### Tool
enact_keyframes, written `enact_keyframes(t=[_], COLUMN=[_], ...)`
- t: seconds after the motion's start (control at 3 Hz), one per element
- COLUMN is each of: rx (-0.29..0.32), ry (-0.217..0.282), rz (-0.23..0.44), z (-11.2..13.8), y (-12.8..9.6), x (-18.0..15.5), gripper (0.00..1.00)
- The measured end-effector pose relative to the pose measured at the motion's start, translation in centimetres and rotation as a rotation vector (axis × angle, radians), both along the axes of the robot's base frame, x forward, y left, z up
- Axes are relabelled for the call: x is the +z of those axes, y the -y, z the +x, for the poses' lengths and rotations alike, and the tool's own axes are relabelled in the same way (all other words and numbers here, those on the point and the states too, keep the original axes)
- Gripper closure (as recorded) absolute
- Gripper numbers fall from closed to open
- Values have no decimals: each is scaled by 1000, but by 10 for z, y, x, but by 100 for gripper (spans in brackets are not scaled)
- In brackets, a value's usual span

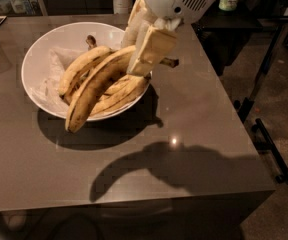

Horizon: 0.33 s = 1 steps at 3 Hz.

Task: Pick banana from white bowl

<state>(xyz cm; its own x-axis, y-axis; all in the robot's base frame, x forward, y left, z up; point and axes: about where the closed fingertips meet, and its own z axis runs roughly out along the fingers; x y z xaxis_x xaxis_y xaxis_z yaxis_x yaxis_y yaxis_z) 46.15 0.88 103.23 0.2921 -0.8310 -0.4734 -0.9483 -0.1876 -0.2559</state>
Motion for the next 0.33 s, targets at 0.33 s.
enact_keyframes(t=[0.33], rx=[-2], ry=[-1], rz=[0], z=[0], y=[1], x=[-1], gripper=[100])
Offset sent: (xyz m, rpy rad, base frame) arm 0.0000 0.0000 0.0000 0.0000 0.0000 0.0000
